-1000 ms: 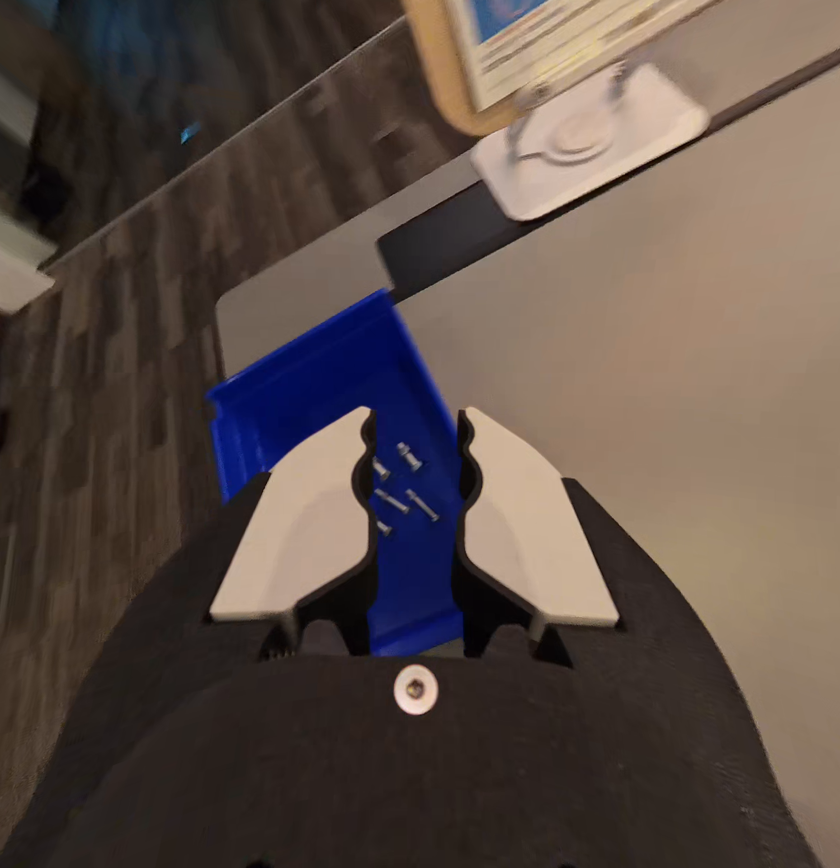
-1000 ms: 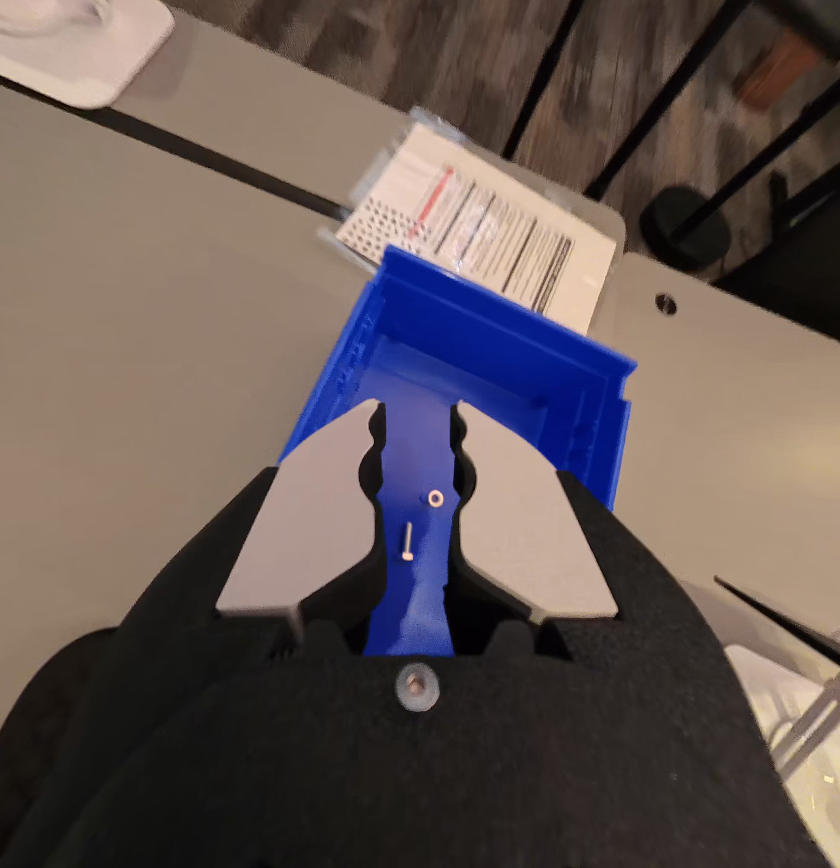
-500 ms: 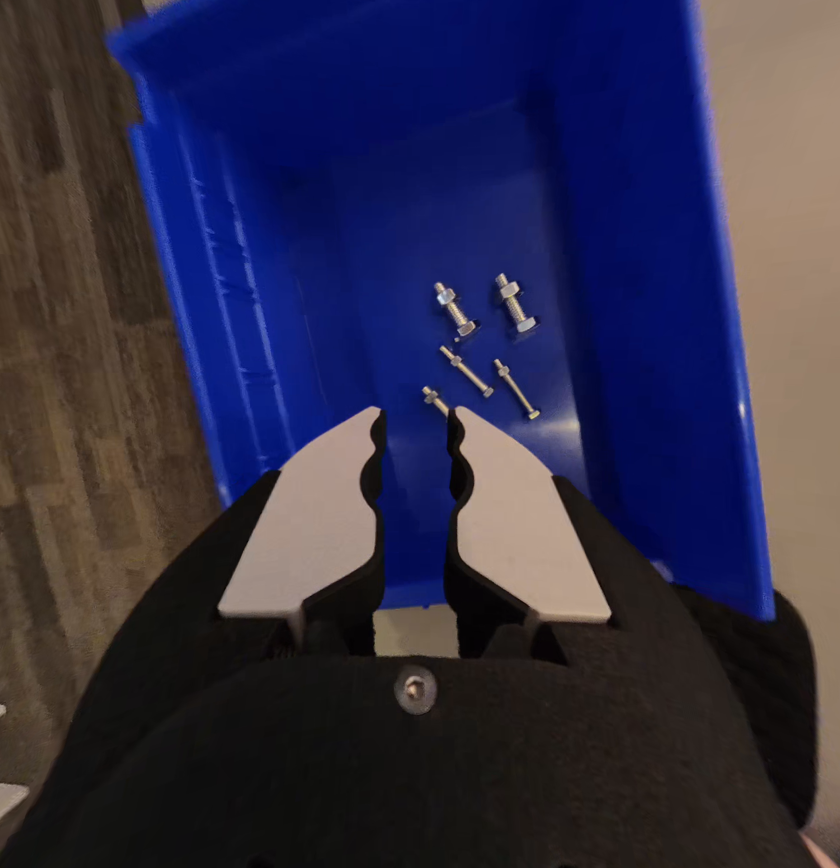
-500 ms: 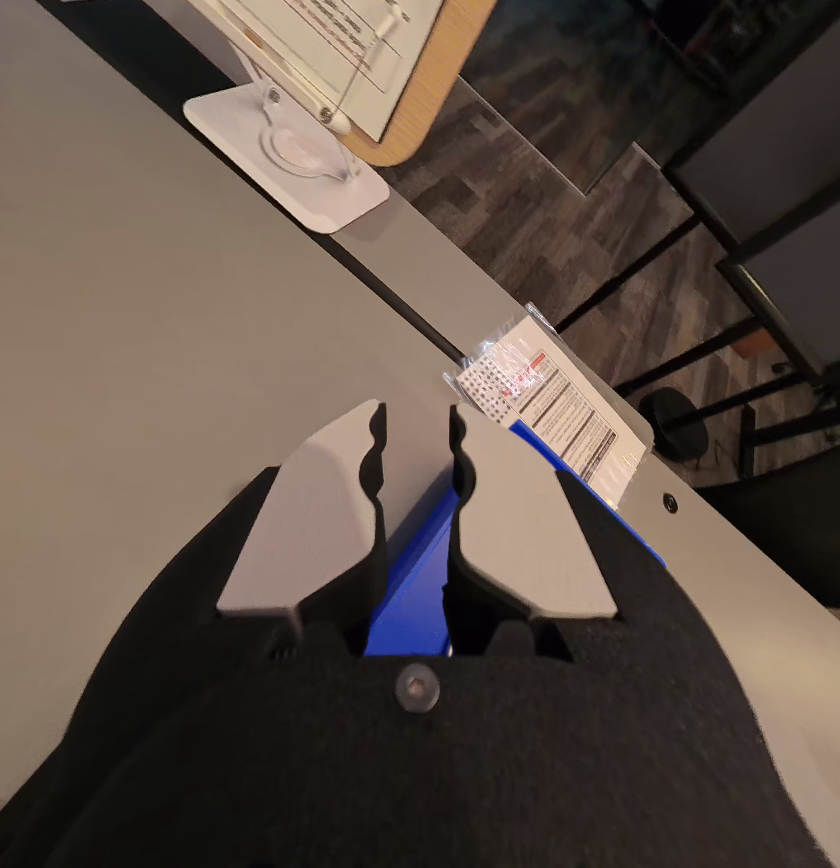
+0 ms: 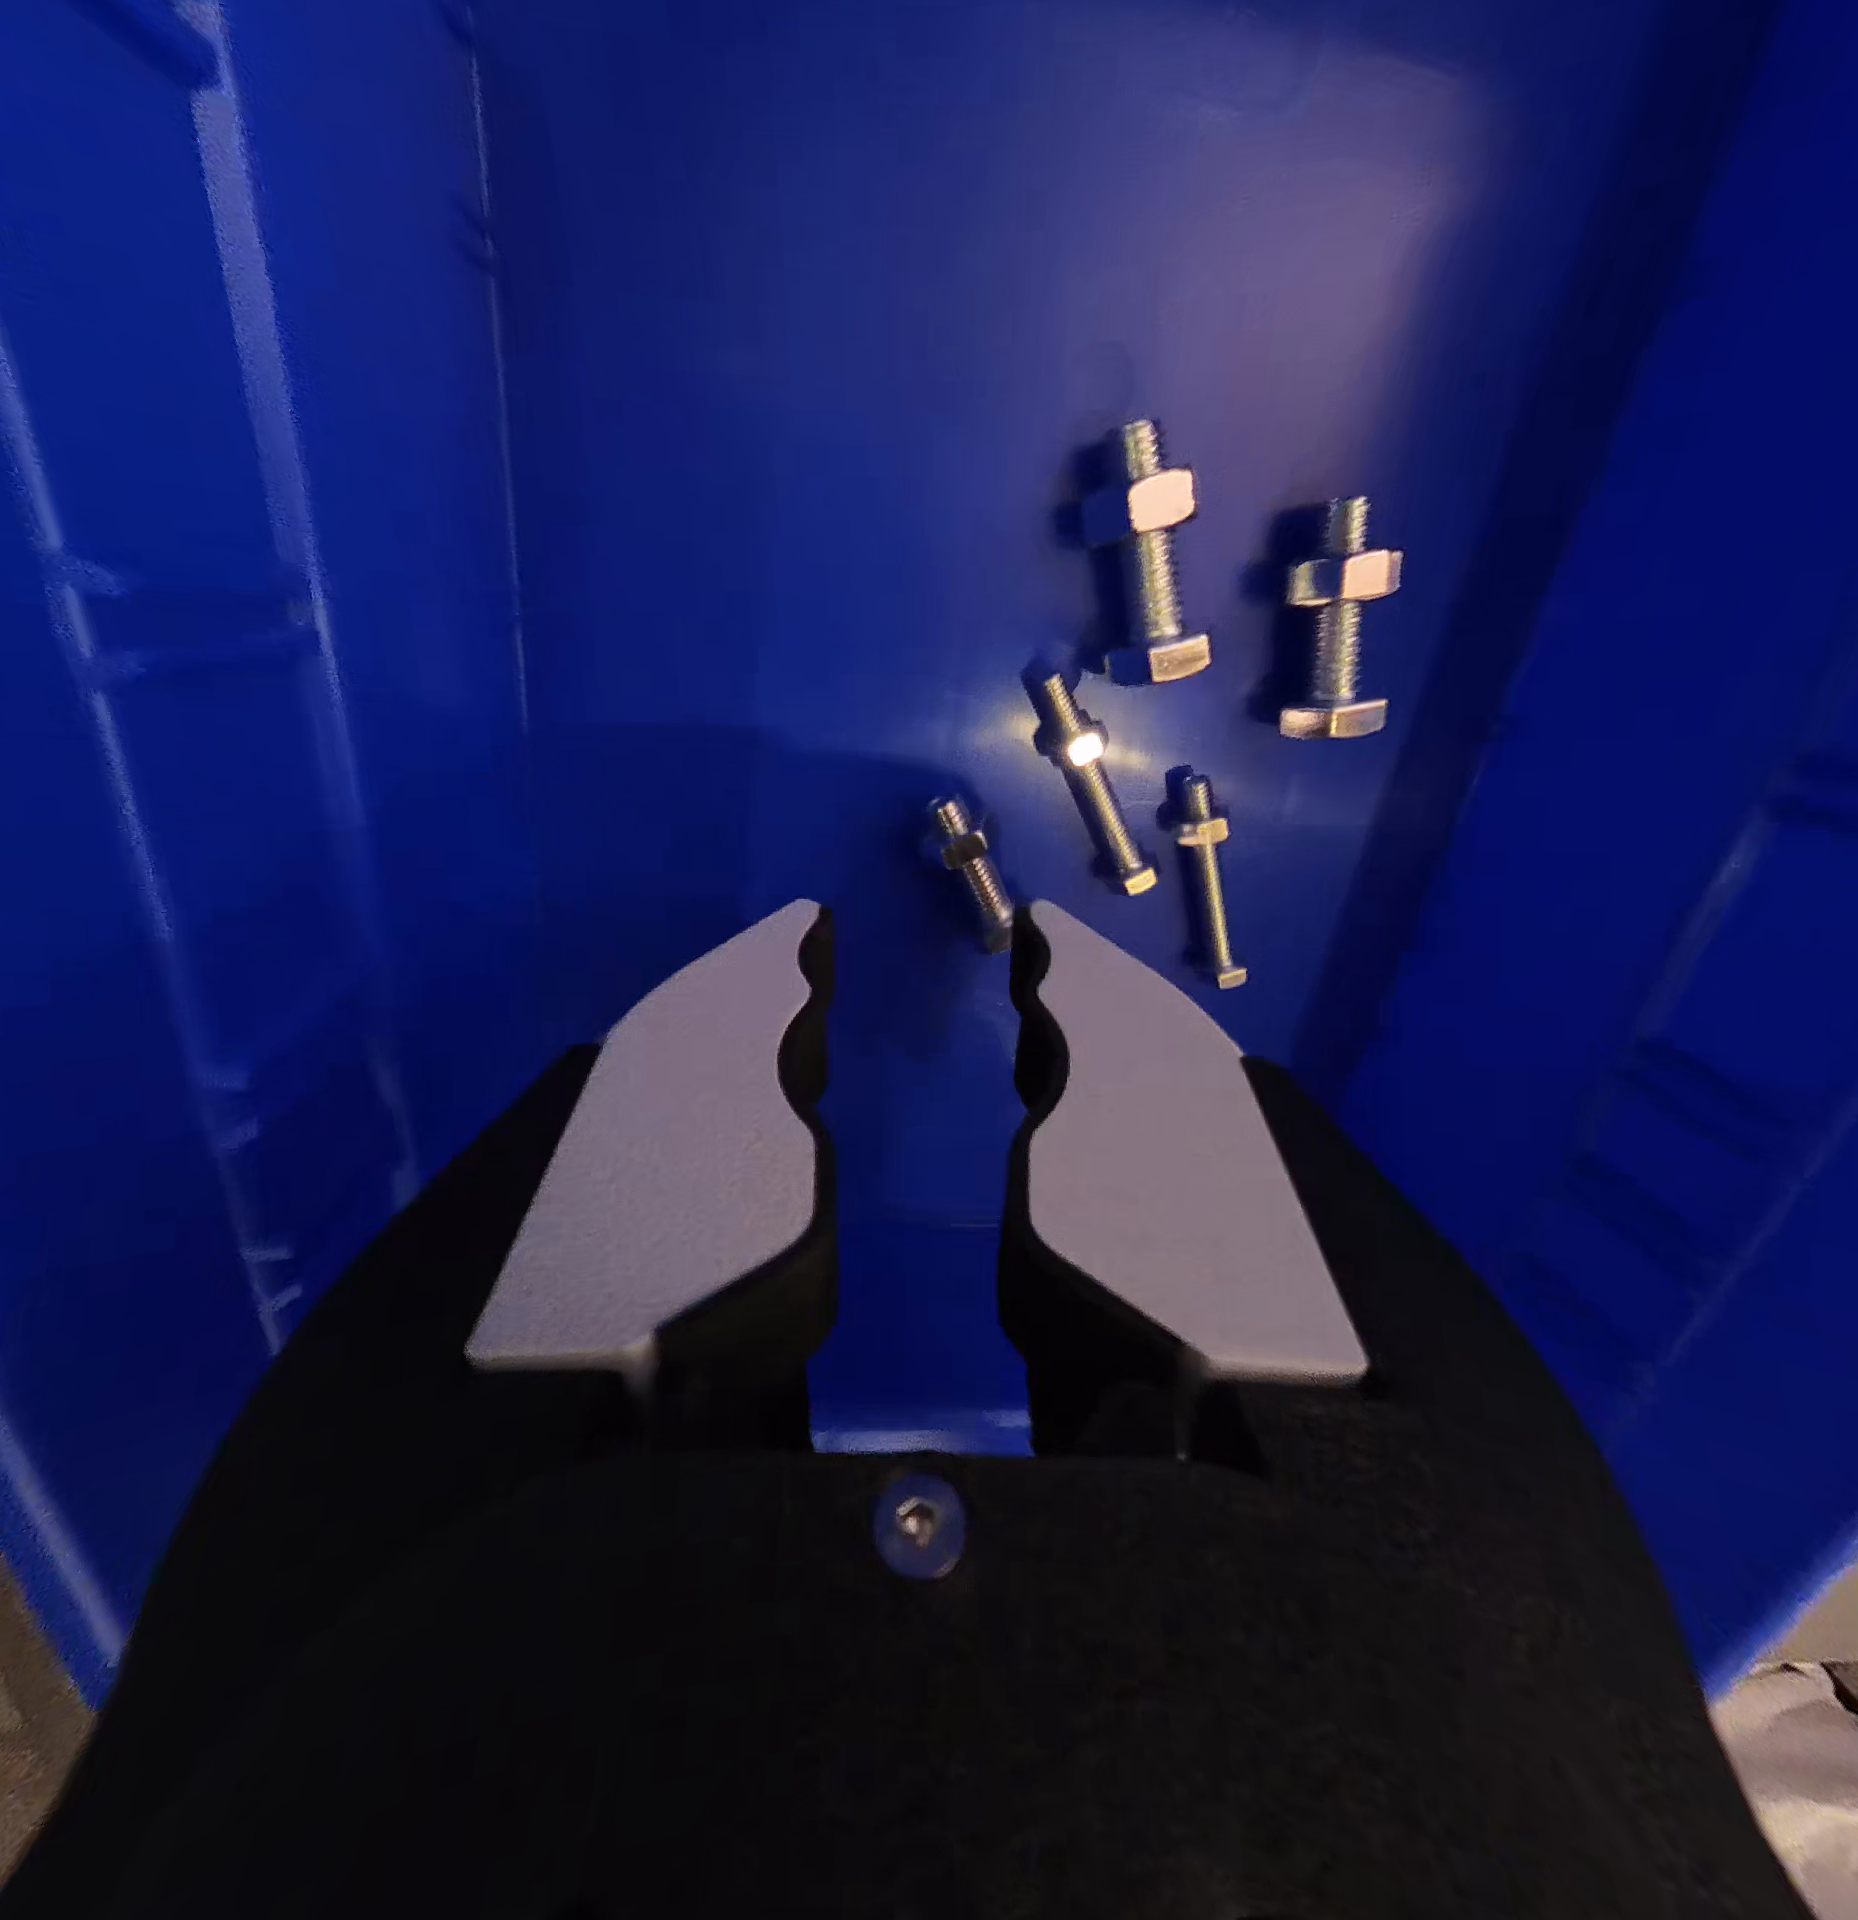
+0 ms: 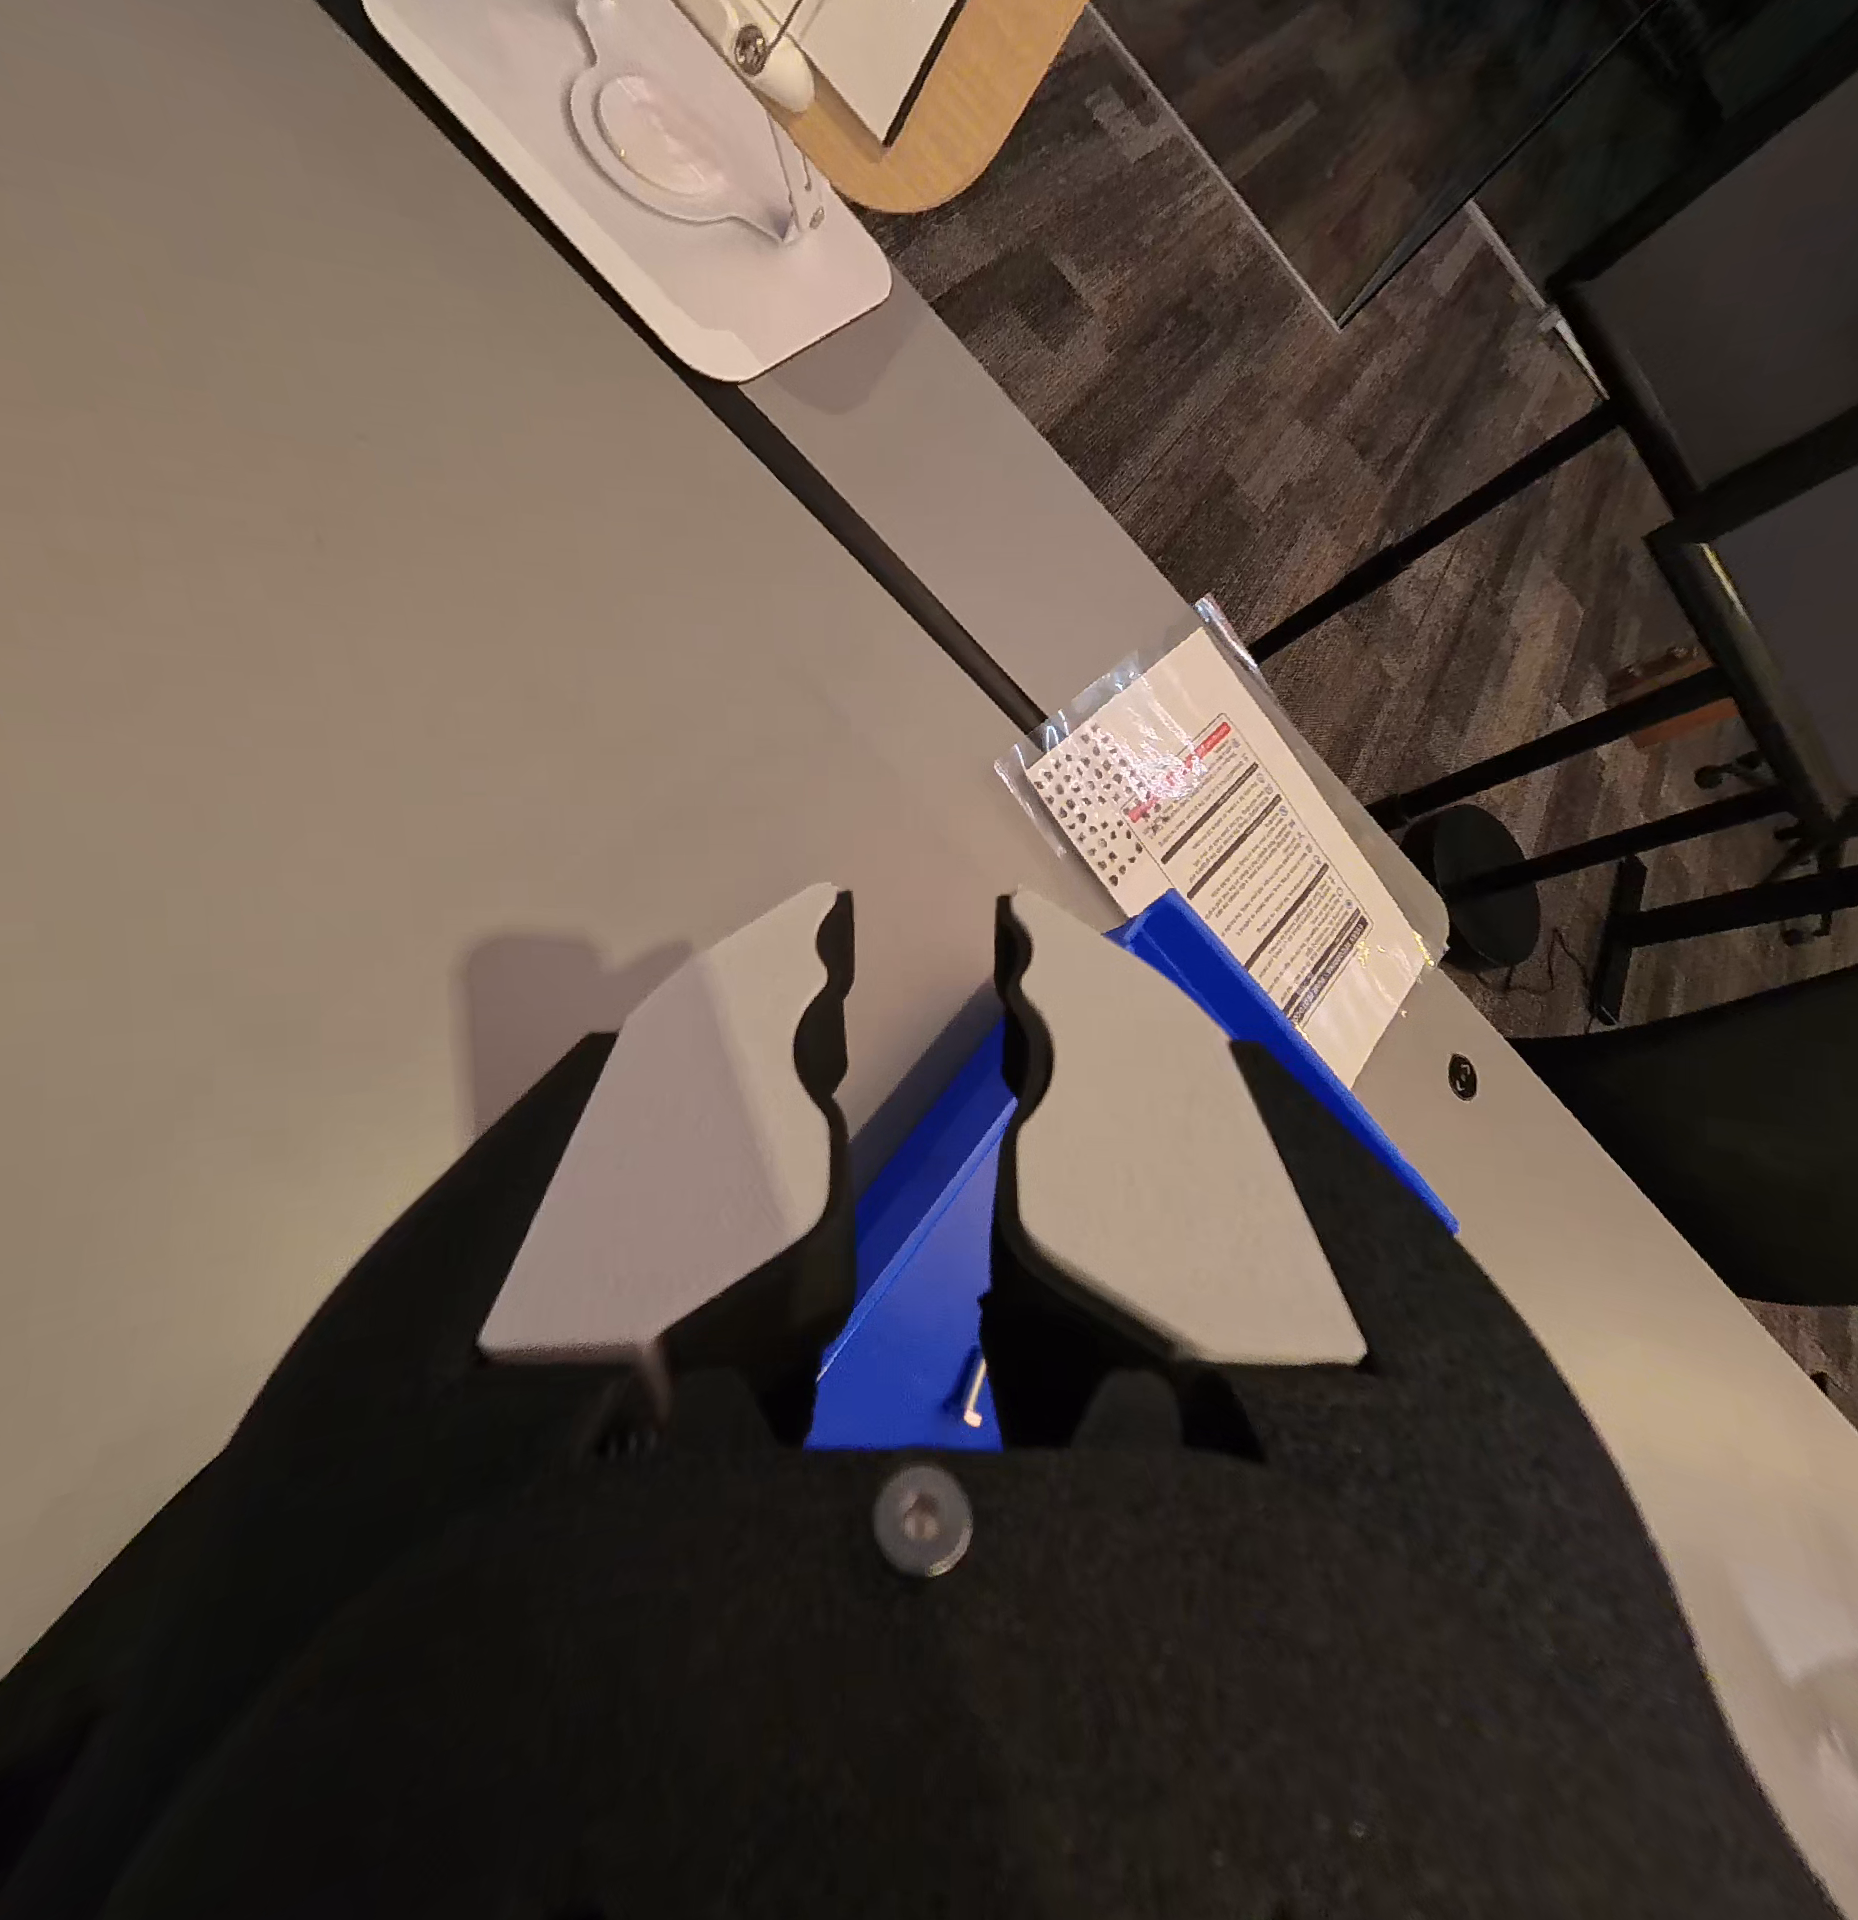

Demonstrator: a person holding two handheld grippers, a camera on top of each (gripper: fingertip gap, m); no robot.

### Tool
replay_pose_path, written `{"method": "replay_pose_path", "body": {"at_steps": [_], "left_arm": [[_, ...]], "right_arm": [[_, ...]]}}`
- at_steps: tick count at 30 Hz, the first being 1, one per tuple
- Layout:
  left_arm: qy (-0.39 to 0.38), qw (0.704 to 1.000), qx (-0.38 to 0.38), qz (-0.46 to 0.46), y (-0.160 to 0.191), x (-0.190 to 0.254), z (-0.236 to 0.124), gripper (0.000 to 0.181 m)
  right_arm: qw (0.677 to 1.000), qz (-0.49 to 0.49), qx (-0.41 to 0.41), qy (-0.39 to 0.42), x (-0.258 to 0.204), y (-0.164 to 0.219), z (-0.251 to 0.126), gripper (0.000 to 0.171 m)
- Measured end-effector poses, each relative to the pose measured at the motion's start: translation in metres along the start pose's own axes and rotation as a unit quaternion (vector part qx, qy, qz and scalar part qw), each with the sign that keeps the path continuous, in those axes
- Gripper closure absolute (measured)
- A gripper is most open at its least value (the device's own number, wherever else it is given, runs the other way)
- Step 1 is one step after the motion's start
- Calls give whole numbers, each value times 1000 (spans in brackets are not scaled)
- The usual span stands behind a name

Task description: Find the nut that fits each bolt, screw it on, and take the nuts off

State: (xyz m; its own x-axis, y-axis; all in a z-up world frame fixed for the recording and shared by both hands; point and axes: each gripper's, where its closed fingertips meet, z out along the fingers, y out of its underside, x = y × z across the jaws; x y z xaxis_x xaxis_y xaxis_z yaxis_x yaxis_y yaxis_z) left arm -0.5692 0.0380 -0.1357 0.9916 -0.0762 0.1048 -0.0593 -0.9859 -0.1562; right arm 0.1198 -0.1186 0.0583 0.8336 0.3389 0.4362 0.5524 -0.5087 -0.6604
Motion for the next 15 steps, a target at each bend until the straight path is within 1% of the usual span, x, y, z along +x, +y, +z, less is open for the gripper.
{"method": "replay_pose_path", "body": {"at_steps": [6, 10, 12, 15], "left_arm": [[15, 999, -30, -19, 3, 8, 13, 154], [-3, 999, -35, -24, 2, 4, 15, 167], [-7, 999, -37, -18, 2, 3, 15, 169], [-47, 999, -22, -3, -4, -5, 12, 174]], "right_arm": [[1000, -3, -4, 0, 0, 2, 0, 146], [1000, -5, -9, 3, 1, 4, -1, 146], [1000, -6, -9, 3, 1, 4, -1, 146], [1000, -8, -11, 1, 1, 5, 0, 146]]}}
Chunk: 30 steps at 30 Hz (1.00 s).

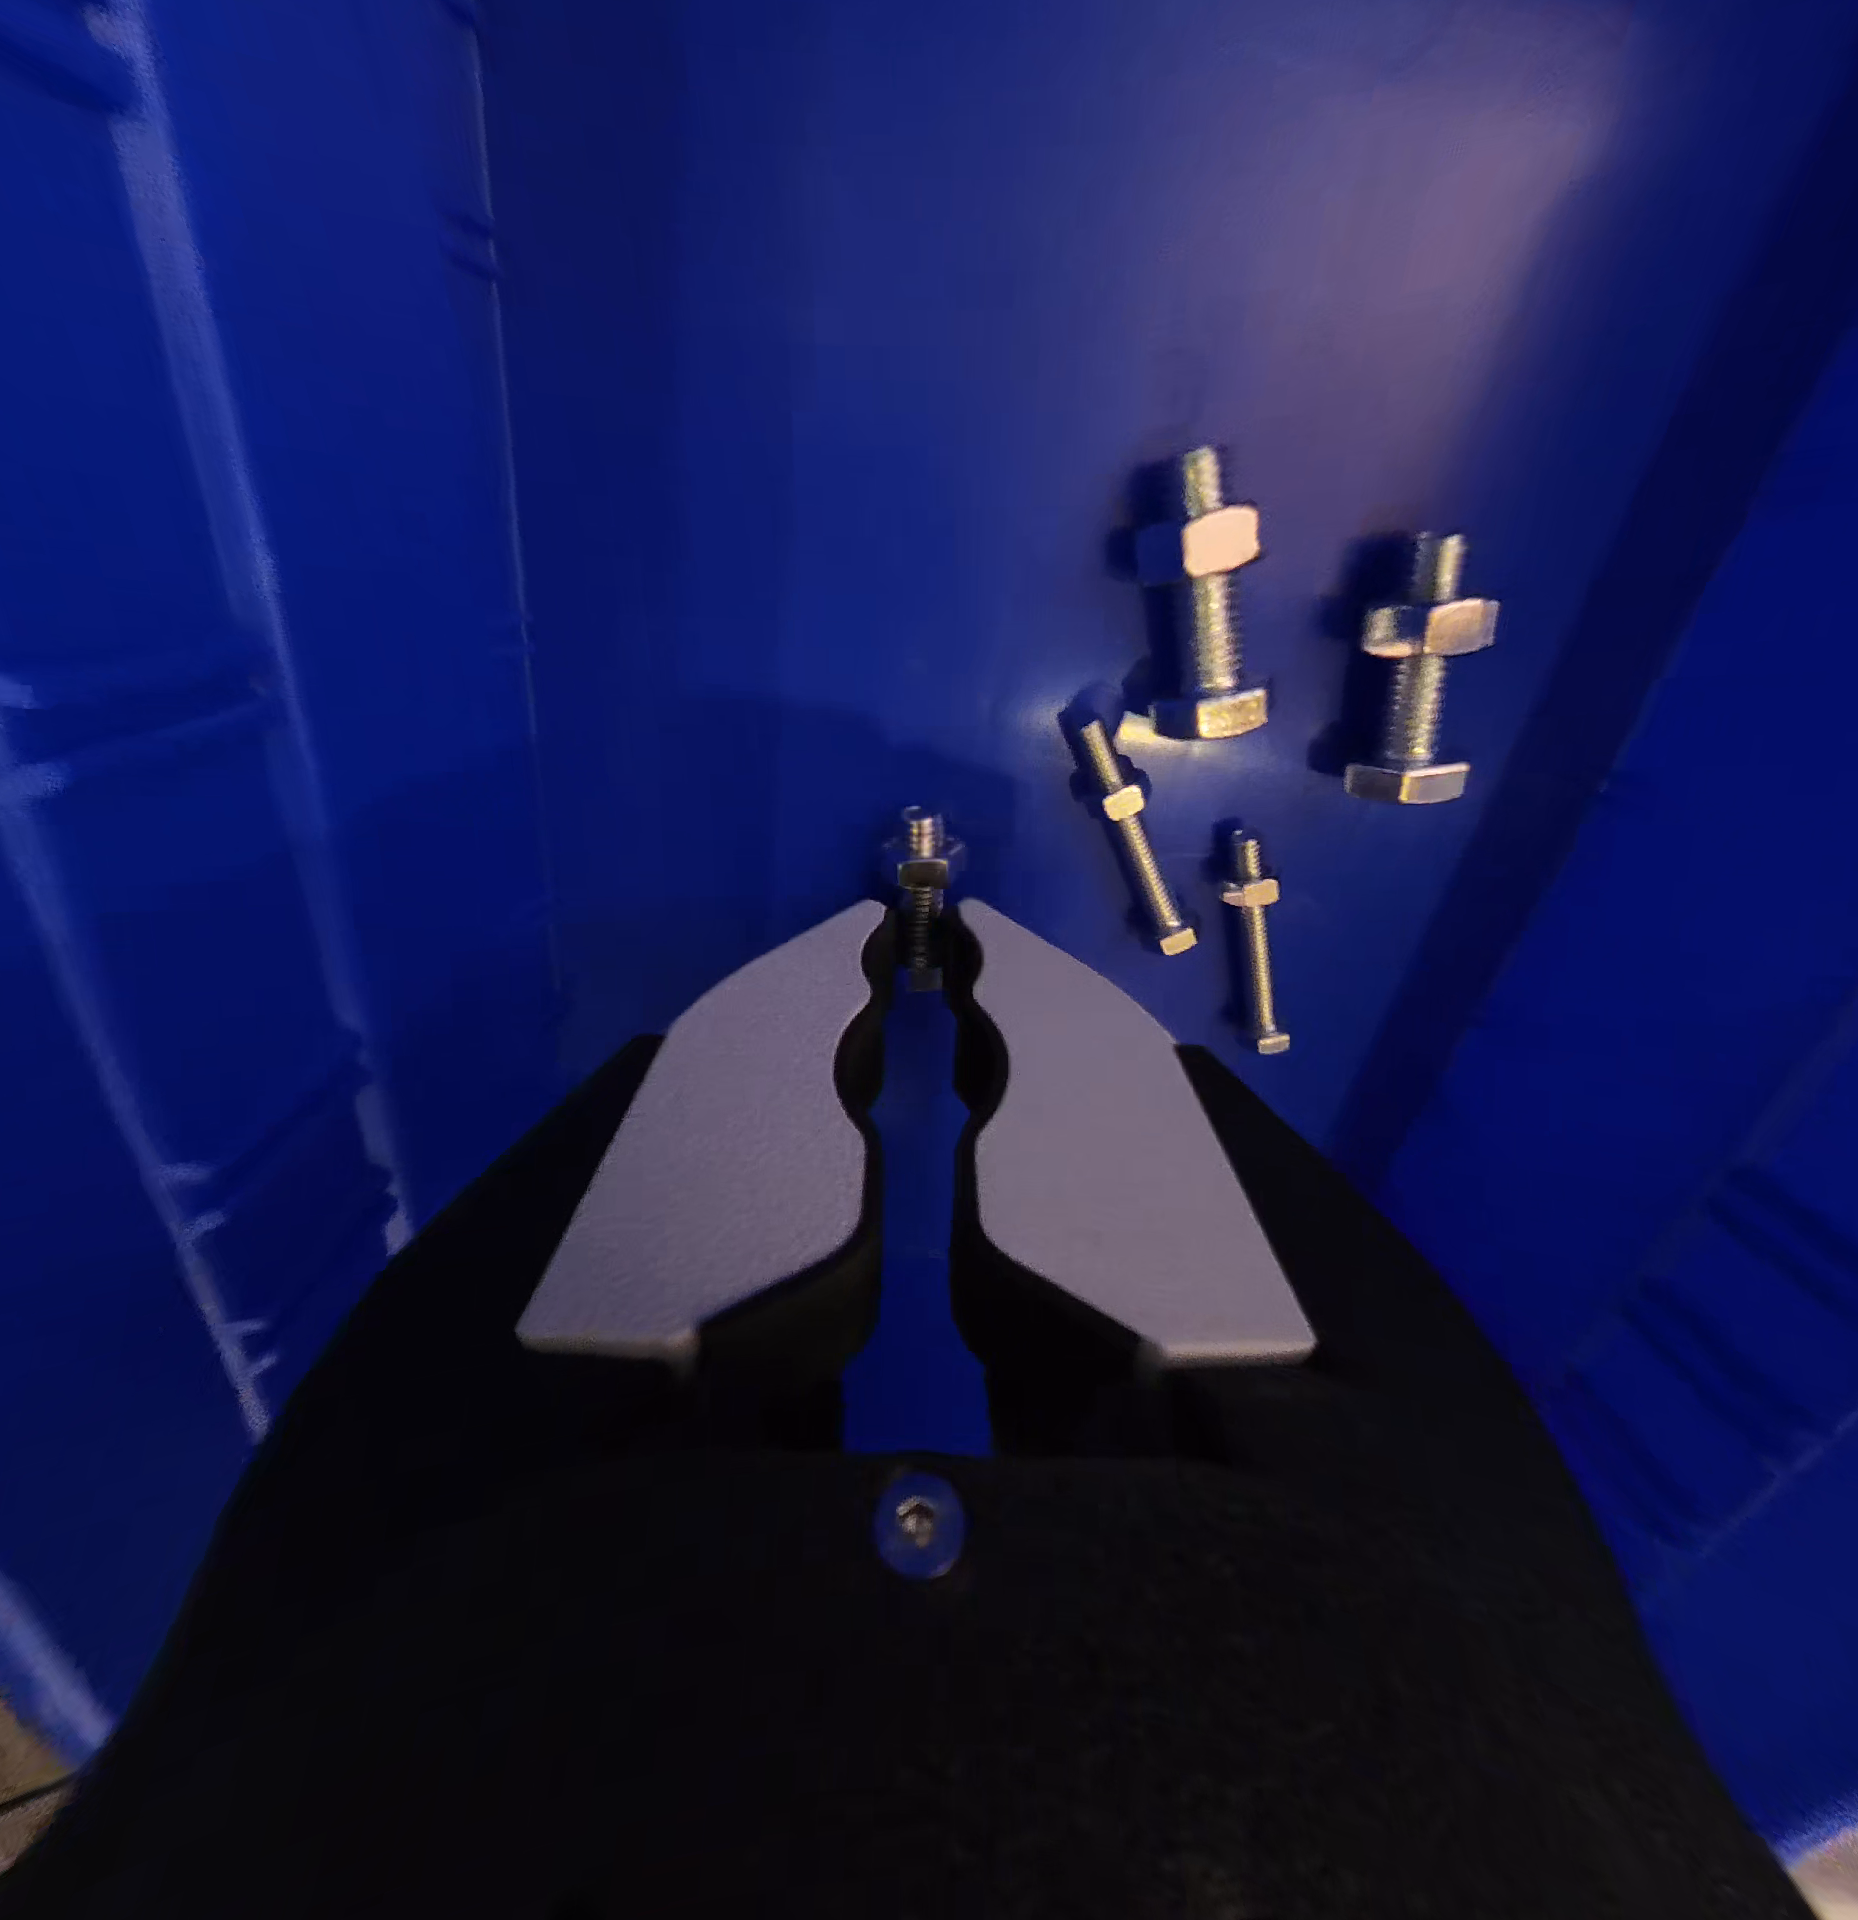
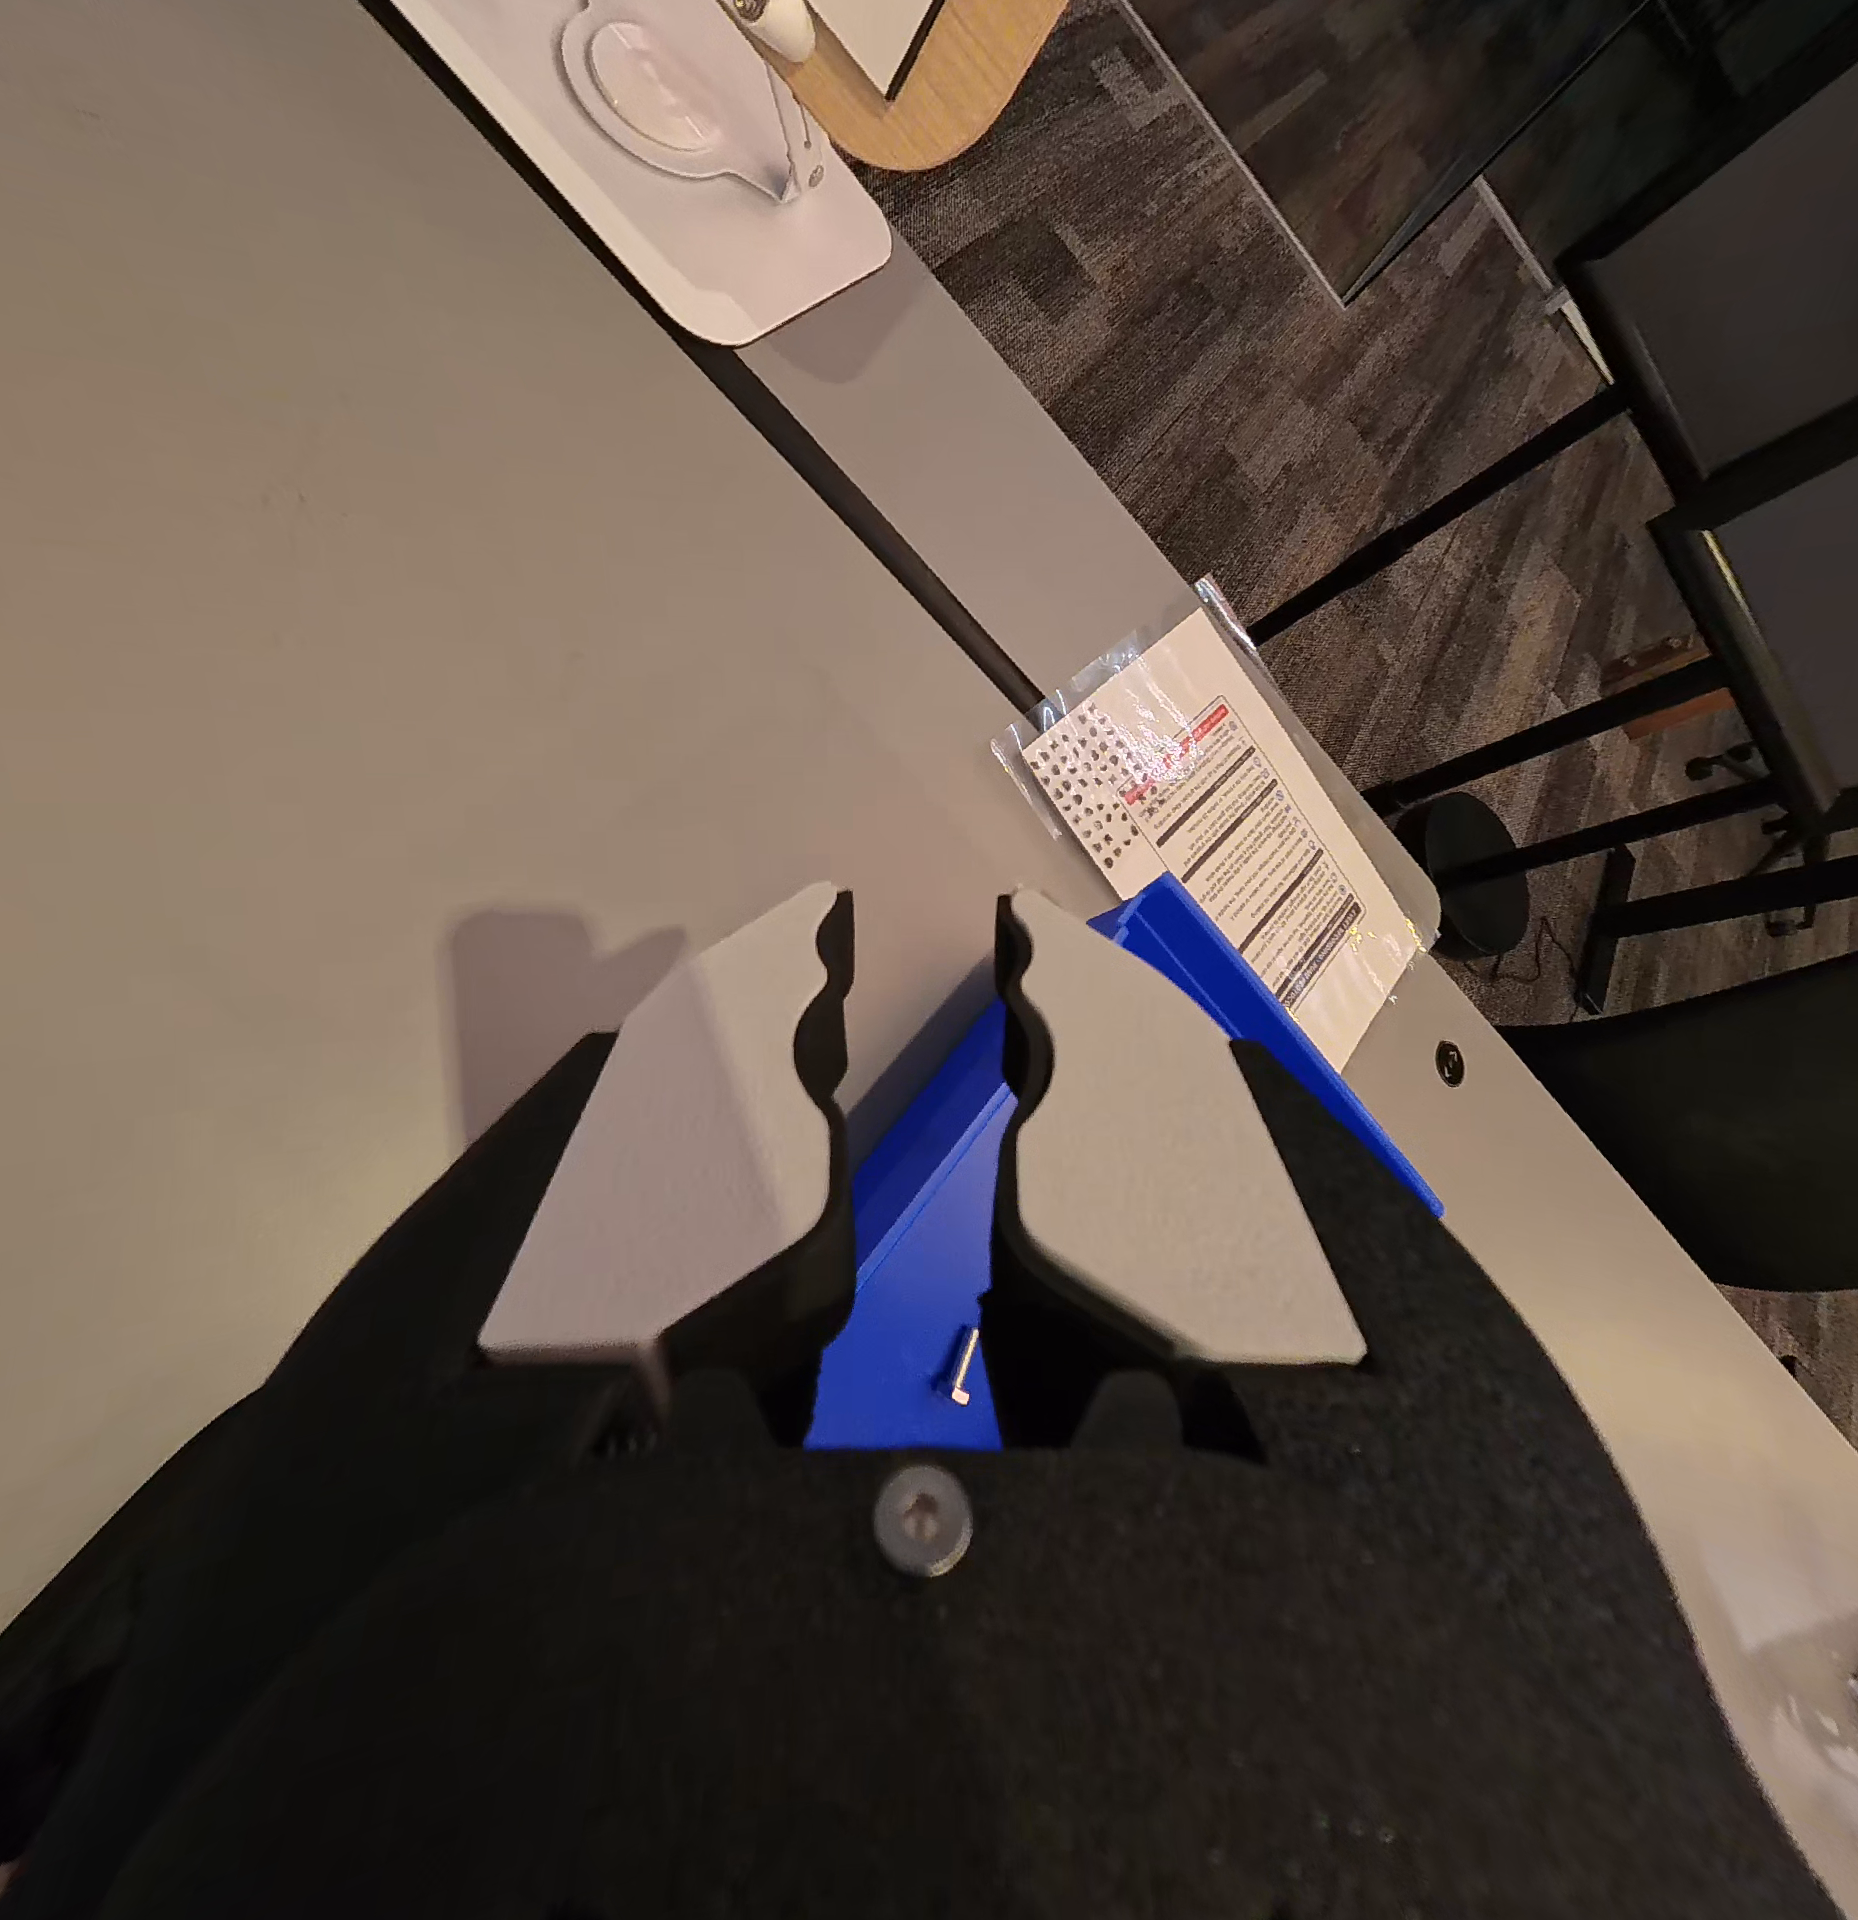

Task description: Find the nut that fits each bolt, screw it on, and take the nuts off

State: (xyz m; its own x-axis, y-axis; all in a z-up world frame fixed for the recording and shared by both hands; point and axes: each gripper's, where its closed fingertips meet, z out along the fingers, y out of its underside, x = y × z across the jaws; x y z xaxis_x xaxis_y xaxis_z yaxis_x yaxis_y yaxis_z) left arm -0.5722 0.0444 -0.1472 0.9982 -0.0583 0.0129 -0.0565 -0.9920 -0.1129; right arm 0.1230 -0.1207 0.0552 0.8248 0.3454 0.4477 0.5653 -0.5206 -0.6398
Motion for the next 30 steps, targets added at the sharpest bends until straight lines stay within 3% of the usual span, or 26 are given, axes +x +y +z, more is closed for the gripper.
{"method": "replay_pose_path", "body": {"at_steps": [8, 13, 17, 20, 22, 25, 28, 30], "left_arm": [[-155, 983, 85, 43, -17, -7, -60, 174], [-185, 970, 125, 96, -23, 25, -88, 174], [-159, 962, 164, 152, -27, 66, -105, 174], [-34, 944, 229, 236, -25, 137, -125, 174], [85, 905, 277, 312, -14, 201, -146, 174], [269, 797, 329, 429, 26, 299, -186, 174], [386, 671, 361, 520, 76, 369, -213, 174], [430, 624, 366, 540, 100, 399, -218, 175]], "right_arm": [[1000, 0, -9, -7, -1, 3, 7, 146], [1000, -1, -10, -12, -3, 3, 10, 146], [1000, -1, 4, -23, -8, -3, 11, 147], [997, -7, 54, -58, -23, -24, 9, 148], [988, -14, 113, -103, -43, -48, 6, 149], [953, -32, 225, -202, -88, -93, -9, 149], [880, -30, 350, -319, -138, -137, -37, 150], [836, -12, 399, -376, -162, -154, -50, 150]]}}
